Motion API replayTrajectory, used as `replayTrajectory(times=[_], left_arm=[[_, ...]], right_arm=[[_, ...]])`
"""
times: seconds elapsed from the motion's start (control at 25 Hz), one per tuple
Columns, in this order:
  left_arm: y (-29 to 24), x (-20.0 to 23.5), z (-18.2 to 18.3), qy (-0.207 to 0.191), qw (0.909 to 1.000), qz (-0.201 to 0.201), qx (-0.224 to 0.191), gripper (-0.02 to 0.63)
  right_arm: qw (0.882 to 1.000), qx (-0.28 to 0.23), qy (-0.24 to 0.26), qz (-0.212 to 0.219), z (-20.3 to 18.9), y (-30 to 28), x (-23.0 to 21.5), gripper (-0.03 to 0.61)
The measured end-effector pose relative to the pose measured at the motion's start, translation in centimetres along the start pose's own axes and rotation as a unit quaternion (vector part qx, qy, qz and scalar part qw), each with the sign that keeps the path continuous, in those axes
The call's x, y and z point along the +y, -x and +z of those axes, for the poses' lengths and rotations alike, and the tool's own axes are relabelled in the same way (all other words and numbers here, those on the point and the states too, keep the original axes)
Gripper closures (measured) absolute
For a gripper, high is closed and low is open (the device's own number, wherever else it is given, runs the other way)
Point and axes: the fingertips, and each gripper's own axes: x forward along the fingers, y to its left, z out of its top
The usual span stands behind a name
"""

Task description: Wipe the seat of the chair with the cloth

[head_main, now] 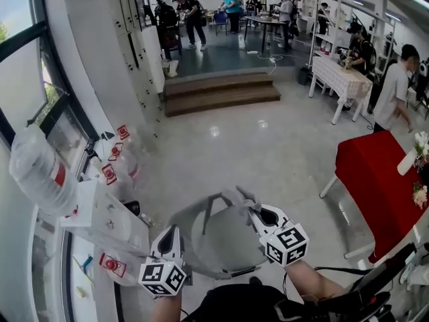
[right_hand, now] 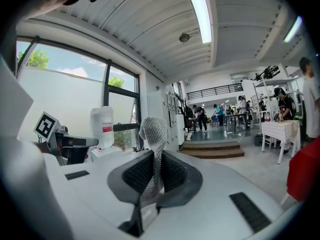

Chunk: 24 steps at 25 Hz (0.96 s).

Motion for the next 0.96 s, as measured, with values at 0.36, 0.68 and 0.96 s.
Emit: replayTrajectory(times=[0.36,0.68,0.96], left_arm=[[-1.0,-1.1,-0.1,-0.002,1.0000,-0.004,0.001,0.607],[-1.7,-1.4,-0.4,-0.002,0.9998,-0.020,0.010,0.607],[-2.4,-2.3,0.1,-0.006,0.9995,-0.030,0.001,0.607]], right_arm=[[1.000,-0.014,0.002,0.003,0.7,-0.4,-0.7,0.548],[1.000,-0.017,-0.003,-0.007,0.7,-0.5,-1.3,0.548],[1.000,-0.025,-0.004,-0.017,1.1,-0.1,-2.3,0.548]])
